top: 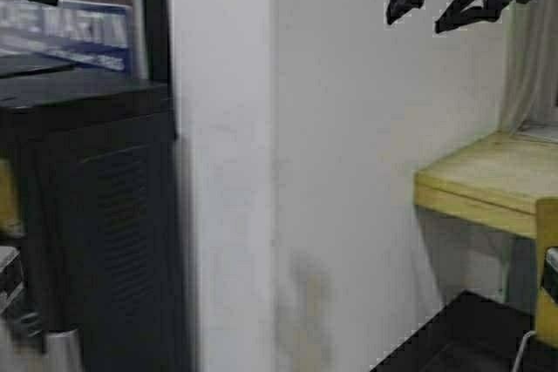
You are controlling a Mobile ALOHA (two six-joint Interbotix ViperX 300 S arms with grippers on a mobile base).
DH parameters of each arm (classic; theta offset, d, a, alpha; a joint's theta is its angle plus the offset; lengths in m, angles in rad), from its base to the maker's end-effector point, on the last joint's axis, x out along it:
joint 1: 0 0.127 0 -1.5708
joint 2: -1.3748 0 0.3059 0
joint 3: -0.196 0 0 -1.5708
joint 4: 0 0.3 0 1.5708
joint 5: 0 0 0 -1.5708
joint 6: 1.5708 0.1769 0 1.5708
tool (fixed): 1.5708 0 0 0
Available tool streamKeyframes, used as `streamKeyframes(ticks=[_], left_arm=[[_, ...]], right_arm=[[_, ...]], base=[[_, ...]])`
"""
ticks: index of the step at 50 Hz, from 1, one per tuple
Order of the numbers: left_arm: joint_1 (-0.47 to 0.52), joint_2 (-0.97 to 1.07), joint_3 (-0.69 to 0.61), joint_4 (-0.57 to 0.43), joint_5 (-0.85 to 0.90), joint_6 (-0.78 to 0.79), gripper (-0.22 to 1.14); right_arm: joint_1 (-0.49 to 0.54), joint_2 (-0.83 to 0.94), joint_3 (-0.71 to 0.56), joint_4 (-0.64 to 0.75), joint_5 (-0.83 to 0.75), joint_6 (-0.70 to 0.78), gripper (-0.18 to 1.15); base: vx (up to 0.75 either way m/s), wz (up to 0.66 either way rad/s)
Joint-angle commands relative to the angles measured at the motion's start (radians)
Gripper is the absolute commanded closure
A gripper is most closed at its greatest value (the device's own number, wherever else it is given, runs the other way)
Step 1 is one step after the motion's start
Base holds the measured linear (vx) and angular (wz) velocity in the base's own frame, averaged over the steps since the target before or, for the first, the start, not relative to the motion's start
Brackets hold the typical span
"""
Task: Push the chairs under the table
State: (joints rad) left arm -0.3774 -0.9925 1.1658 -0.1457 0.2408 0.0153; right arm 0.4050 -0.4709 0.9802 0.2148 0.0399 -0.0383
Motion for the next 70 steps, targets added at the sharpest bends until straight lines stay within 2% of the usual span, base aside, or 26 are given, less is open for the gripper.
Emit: streamKeyframes(ticks=[1, 31, 70], left_arm=[[0.002, 0.005, -0.009, 0.002, -0.012, 0.0, -0.06], [0.002, -0.018, 0.009, -0.049, 0.0, -0.005, -0.06], [0.002, -0.064, 0.014, -0.044, -0.011, 0.002, -0.06]], right_arm=[[0.021, -0.012, -0.009, 0.002, -0.003, -0.002, 0.02], [0.02, 0.044, -0.006, -0.064, -0.058, -0.015, 0.02], [0.02, 0.186, -0.123, -0.074, -0.021, 0.008, 0.02]], base=[[-0.38, 0.17], [-0.42, -0.07], [-0.38, -0.21]])
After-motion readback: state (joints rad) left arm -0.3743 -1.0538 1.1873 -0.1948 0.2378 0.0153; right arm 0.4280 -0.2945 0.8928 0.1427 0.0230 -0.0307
